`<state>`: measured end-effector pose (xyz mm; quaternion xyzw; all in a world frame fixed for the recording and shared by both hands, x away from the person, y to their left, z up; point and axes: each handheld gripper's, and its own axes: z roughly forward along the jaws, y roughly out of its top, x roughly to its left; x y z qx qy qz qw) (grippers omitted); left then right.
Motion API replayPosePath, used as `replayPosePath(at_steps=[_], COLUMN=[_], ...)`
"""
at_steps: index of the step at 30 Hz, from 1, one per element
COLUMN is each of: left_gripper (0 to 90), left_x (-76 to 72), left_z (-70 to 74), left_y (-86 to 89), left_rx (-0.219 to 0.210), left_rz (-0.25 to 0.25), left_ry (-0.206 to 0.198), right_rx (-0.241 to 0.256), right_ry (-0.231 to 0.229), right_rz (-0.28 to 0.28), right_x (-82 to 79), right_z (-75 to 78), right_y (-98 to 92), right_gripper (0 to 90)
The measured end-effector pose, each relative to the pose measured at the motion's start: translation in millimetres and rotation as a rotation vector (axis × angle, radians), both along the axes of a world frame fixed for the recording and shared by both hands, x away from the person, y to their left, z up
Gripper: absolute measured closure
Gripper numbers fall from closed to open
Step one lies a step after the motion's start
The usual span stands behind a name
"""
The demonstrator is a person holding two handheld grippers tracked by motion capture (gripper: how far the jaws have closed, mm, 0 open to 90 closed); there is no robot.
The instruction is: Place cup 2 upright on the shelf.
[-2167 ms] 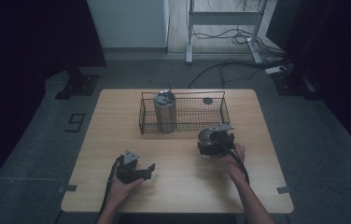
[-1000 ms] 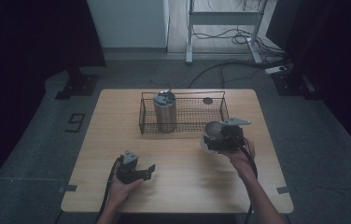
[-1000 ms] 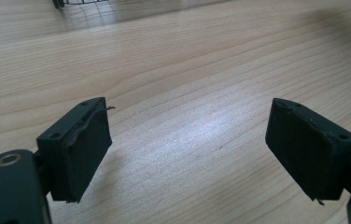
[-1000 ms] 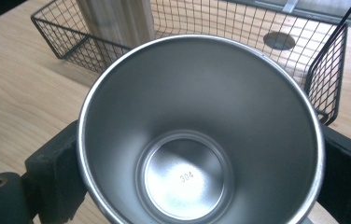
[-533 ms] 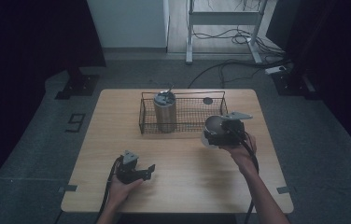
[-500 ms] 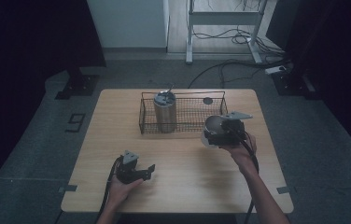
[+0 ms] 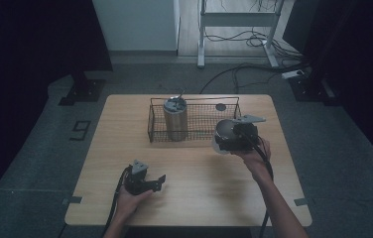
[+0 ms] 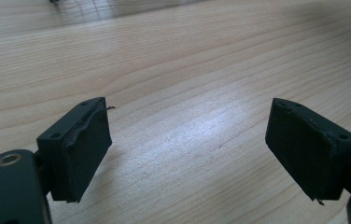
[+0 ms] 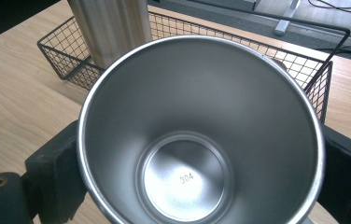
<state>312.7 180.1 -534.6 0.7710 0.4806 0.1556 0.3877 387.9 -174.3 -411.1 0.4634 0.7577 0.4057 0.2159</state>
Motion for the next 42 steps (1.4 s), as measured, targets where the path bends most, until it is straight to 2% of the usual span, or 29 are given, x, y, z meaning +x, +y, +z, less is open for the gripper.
replayPosePath(at_steps=[8,20,25,33,42], left_gripper=[14.0,14.2,14.2,14.2,14.2], left_x=[-0.6,-0.2,-0.3,-0.6,-0.5], left_z=[0.9,1.3,1.0,2.1,2.6], left_y=[1.3,-1.6,-2.1,0.0,-0.7], left_rx=[0.009,-0.007,-0.003,-0.015,-0.025], left_rz=[0.002,-0.003,-0.010,-0.006,-0.011], left_ry=[-0.005,-0.004,-0.004,-0.006,-0.006], right_rx=[0.004,0.005,-0.016,-0.016,-0.021], right_ry=[0.011,0.015,0.028,0.039,0.032], right_rz=[-0.006,-0.022,-0.022,-0.037,-0.048], right_x=[9.7,24.0,31.4,41.5,47.4], right_z=[1.6,7.6,5.5,5.7,15.0], right_y=[2.3,8.0,11.9,14.3,11.4], right_gripper=[6.7,6.7,6.7,6.7,6.7])
